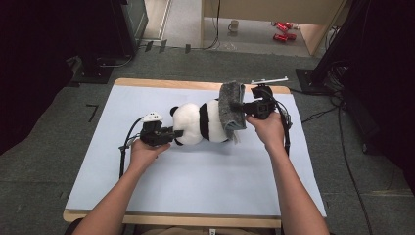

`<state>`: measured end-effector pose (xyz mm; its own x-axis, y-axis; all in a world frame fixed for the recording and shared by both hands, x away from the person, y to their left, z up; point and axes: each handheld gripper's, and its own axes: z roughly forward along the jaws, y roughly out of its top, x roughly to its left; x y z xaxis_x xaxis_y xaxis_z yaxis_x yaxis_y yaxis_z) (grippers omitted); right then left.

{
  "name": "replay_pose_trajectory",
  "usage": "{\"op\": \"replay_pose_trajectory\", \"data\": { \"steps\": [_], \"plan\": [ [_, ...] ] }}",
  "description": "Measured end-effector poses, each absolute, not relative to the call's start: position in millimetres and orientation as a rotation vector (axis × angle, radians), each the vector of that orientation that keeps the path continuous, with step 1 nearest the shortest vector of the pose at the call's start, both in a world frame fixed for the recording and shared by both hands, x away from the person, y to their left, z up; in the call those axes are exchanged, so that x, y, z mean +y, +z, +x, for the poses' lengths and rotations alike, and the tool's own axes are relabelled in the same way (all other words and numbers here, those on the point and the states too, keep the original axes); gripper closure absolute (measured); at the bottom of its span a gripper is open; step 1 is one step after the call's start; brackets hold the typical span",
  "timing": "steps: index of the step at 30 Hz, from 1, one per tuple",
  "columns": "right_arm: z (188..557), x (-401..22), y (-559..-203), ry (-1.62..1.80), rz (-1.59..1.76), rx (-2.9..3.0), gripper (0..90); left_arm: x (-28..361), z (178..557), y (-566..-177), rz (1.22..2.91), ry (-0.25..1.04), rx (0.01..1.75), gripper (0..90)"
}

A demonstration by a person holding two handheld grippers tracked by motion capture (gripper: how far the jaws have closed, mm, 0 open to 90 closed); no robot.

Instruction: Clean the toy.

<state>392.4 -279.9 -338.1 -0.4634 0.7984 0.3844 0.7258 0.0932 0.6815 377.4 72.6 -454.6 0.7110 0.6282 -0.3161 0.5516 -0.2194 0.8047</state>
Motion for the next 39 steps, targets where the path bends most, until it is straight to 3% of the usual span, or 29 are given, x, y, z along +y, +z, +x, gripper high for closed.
{"op": "replay_pose_trajectory", "data": {
  "steps": [8,24,29,39],
  "plan": [
    [377,-237,-313,1.389,1.433,2.37,79.6,95,358,-437,1.921,-0.017,0.884,72.0],
    [390,-119,-368,1.26,1.306,2.607,79.4,92,362,-441,1.903,-0.009,0.952,68.9],
    [394,-114,-383,1.113,1.298,2.606,80.4,86,364,-448,1.925,-0.04,1.024,68.7],
    [397,-155,-375,1.006,1.37,2.531,80.4,88,369,-451,1.913,-0.048,1.024,68.7]
  ]
}}
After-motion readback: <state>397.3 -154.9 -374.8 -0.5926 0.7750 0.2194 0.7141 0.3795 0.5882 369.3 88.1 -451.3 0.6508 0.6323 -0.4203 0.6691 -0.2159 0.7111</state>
